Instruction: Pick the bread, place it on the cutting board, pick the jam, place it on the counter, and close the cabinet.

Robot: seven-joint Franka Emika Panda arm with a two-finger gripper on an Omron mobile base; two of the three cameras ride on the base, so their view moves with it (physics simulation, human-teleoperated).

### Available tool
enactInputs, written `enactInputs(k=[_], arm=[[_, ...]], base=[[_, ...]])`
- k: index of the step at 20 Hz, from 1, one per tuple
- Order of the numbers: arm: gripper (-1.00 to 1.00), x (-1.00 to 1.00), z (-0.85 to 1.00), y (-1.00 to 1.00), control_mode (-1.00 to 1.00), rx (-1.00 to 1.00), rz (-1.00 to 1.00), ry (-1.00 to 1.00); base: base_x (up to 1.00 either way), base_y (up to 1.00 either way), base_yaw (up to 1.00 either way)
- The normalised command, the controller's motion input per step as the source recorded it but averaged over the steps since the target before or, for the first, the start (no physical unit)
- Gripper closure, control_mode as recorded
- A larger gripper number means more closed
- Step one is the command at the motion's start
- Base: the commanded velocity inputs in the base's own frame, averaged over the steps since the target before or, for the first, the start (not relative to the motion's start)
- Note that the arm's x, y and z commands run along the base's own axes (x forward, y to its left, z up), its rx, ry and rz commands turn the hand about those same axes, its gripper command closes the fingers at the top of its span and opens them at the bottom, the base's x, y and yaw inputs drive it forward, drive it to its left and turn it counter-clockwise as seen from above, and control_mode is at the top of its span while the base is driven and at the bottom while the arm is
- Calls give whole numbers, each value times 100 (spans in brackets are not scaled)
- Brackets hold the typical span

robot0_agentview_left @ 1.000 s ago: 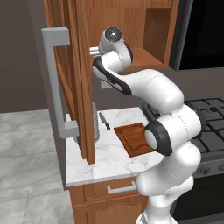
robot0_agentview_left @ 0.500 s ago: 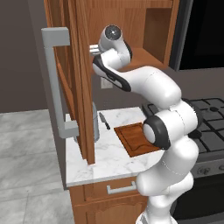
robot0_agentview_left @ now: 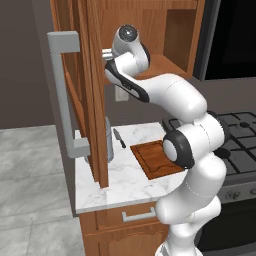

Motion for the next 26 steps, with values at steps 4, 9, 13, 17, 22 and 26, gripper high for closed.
enactInputs(k=[4,9,13,17,22,26], arm=[[100,0,-1,0,-100,0,0,0],[100,0,0,0,-100,0,0,0],[100,-2,0,-7,-100,0,0,0],[100,-12,0,-17,-100,0,0,0],[100,-21,0,-22,-100,0,0,0],[100,-32,0,-23,-100,1,0,0]], base=[[0,0,0],[0,0,0],[0,0,0],[0,0,0],[0,0,0],[0,0,0]])
